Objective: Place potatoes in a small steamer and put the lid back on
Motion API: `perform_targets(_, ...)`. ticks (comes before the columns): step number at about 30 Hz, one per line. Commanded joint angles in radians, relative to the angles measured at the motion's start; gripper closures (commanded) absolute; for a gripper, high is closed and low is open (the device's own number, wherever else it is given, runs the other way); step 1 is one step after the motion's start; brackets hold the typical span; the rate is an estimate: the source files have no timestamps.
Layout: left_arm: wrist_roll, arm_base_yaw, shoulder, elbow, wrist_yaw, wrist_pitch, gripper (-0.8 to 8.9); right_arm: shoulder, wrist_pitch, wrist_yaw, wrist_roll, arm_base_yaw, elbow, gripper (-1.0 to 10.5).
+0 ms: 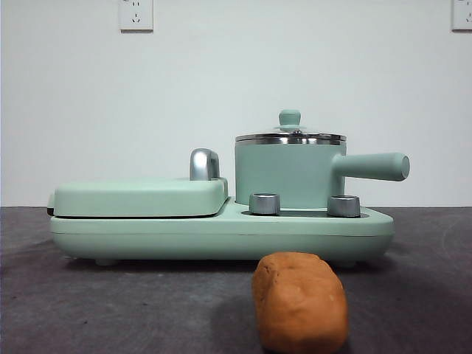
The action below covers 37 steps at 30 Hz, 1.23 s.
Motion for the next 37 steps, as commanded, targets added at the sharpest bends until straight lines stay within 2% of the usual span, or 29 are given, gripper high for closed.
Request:
perform_targets(1,-0.028,-0.014,0.064,0.094,0.03,-0.026,7.98,0.056,-0.058,-0.05,0.032,0.002,0.12,9.3)
perform_targets(7,-0.023,-0.045,0.251,0.317,0.138,-0.114,7.98,0.217,-0.232,-0.182,0.01,0.002,0.36,9.3)
perform_targets(11,-0.011,-0.062,0.375,0.439,0.227,-0.132,7.98,0.318,-0.316,-0.273,-0.054,0.002,0.483,9.3)
perform_targets(18,0.095,-0.096,0.568,0.6,0.417,-0.232,7.98,0.451,-0.411,-0.436,-0.189,0.002,0.621,9.3)
perform_targets(21,0.123,-0.114,0.639,0.638,0.508,-0.269,7.98,0.473,-0.41,-0.495,-0.197,0.002,0.635,9.3)
perform_targets(24,0.121,-0.135,0.691,0.652,0.566,-0.272,7.94,0.48,-0.409,-0.506,-0.196,0.002,0.634,9.3)
perform_targets(30,0.121,-0.168,0.739,0.654,0.568,-0.27,7.77,0.48,-0.417,-0.507,-0.196,0.002,0.634,9.3)
perform_targets(32,0.121,-0.175,0.745,0.654,0.568,-0.267,6.59,0.48,-0.42,-0.507,-0.196,0.002,0.634,8.8)
perform_targets(34,0.121,-0.181,0.748,0.654,0.568,-0.262,4.38,0.48,-0.422,-0.507,-0.196,0.002,0.634,7.4)
perform_targets(35,0.121,-0.183,0.748,0.654,0.568,-0.262,3.67,0.48,-0.422,-0.507,-0.196,0.002,0.634,6.9)
perform_targets(37,0.121,-0.188,0.748,0.654,0.568,-0.259,3.37,0.48,-0.422,-0.507,-0.196,0.002,0.634,5.9)
